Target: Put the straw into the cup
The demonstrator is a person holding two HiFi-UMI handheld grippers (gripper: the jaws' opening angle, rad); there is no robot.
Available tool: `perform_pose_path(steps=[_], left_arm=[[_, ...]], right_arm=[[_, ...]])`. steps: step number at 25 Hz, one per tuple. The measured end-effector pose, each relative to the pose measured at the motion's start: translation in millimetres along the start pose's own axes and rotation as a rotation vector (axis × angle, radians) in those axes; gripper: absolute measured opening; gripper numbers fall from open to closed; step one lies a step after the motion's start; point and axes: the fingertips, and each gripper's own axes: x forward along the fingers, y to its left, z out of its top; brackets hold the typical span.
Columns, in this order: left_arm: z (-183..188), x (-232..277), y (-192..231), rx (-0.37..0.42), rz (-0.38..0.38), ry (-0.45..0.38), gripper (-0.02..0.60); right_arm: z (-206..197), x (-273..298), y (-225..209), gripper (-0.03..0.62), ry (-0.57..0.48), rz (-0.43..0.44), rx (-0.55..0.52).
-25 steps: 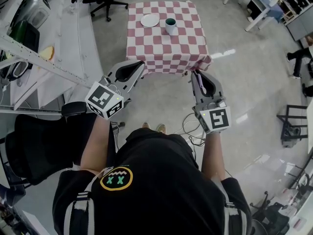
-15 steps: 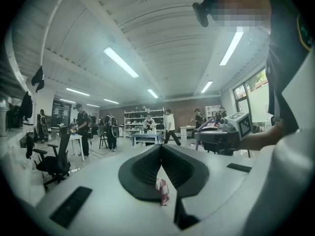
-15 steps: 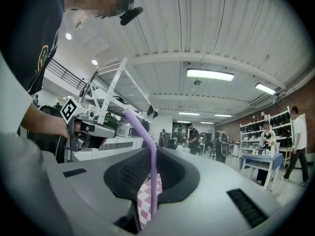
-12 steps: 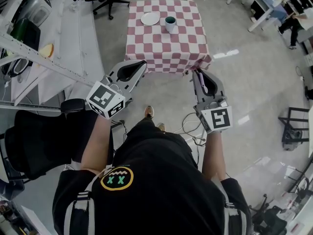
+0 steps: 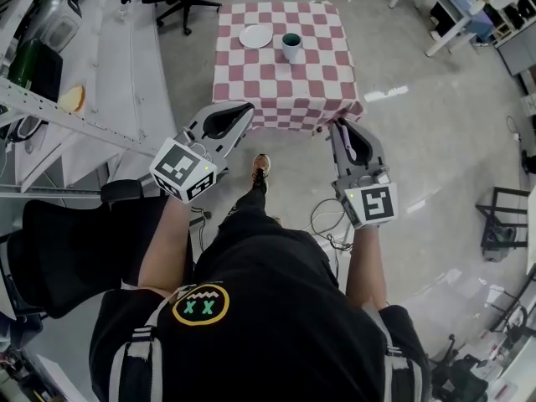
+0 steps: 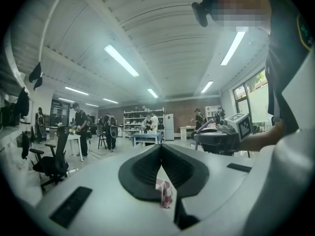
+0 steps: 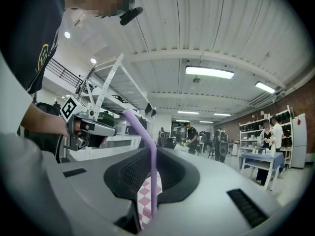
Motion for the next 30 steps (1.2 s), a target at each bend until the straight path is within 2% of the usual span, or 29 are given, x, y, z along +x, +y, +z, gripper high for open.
perform_pose_path(steps=[22, 30], left_arm=[[-20, 126, 175, -0.064, -0.037, 0.009, 0.017], [-28, 156, 223, -0.087, -0.055, 0.008, 0.017]], right_arm=[[-30, 184, -104, 0.057, 0.049, -0.021, 0.014], [-32, 241, -125, 0.057, 0.047, -0.029, 0.008]])
